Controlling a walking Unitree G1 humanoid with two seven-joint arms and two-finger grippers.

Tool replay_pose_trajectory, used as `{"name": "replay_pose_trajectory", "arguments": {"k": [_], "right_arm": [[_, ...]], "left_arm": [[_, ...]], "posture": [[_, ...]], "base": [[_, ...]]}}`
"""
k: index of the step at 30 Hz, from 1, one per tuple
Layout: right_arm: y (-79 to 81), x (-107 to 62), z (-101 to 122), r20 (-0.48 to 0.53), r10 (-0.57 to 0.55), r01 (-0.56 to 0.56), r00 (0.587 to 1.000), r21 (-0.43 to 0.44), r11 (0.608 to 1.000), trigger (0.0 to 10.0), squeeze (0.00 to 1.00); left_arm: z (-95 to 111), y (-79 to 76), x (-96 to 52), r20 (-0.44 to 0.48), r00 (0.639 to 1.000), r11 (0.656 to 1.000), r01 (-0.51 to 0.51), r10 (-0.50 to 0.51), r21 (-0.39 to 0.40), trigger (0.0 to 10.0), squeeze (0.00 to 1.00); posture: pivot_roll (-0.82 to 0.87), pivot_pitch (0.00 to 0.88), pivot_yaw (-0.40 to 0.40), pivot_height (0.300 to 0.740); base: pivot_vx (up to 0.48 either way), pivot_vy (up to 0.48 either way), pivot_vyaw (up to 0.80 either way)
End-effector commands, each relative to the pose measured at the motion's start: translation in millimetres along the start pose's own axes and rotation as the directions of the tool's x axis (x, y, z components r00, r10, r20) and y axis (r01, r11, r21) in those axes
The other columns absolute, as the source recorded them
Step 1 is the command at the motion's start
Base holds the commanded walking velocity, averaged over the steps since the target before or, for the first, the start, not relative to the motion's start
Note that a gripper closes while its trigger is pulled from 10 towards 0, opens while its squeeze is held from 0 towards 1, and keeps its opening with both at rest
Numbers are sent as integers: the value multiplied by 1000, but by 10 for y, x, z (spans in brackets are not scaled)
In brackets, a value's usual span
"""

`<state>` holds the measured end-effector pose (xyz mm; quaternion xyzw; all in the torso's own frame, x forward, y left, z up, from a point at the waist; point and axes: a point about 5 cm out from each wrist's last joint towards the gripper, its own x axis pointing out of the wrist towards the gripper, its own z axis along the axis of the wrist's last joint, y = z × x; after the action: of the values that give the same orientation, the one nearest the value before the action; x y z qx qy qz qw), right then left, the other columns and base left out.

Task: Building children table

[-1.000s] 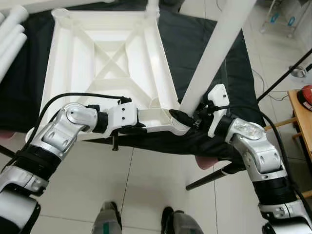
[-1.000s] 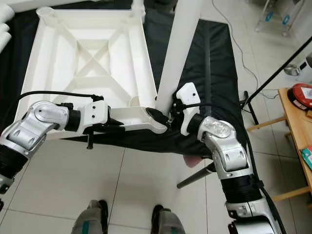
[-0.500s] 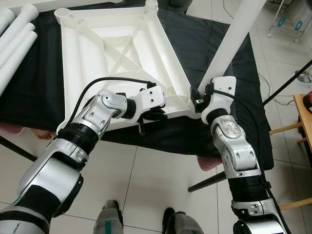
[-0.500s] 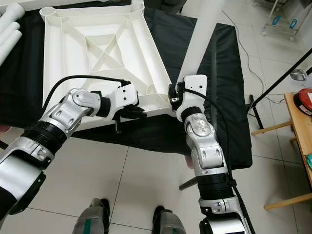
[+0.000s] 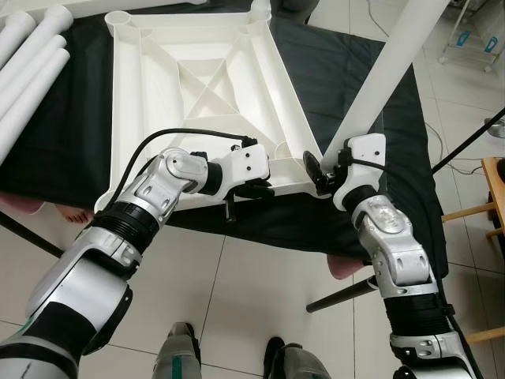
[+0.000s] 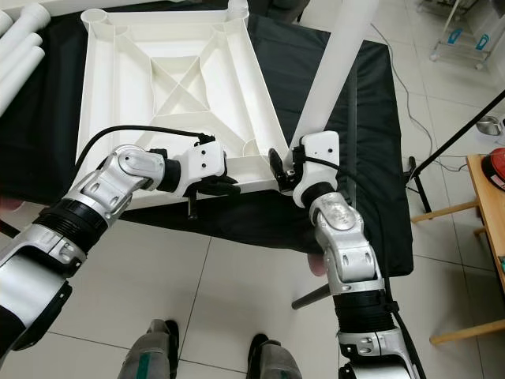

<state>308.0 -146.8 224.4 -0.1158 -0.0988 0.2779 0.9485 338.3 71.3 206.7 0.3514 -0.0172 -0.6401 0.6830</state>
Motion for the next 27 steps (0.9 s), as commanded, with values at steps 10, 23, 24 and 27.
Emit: {"name": "replay_pose_trajectory", "arguments": {"k": [10,23,24,27], "right_arm": [[335,-204,145,-61,608,-611,792,-73,788,10000,0],[383,90,-303,-201,278,-290,939,-31,957,0,0],[345,111,-334,-215,219,-231,952,-32,972,0,0],[126,154,-406,-262,-76,64,962,-54,996,0,0]], "left_arm": [[234,-575,-296,40,885,866,444,-464,229,0,0],[334,-452,-179,85,923,911,350,-375,217,0,0],[357,-428,-153,93,927,916,337,-364,218,0,0],[426,-323,-23,119,936,926,300,-333,231,0,0]], "posture": [[190,220,-54,740],[197,229,-62,740],[194,232,-61,740],[185,233,-58,740]], "base": [[0,0,0],[0,0,0],[0,0,0],[0,0,0]]}}
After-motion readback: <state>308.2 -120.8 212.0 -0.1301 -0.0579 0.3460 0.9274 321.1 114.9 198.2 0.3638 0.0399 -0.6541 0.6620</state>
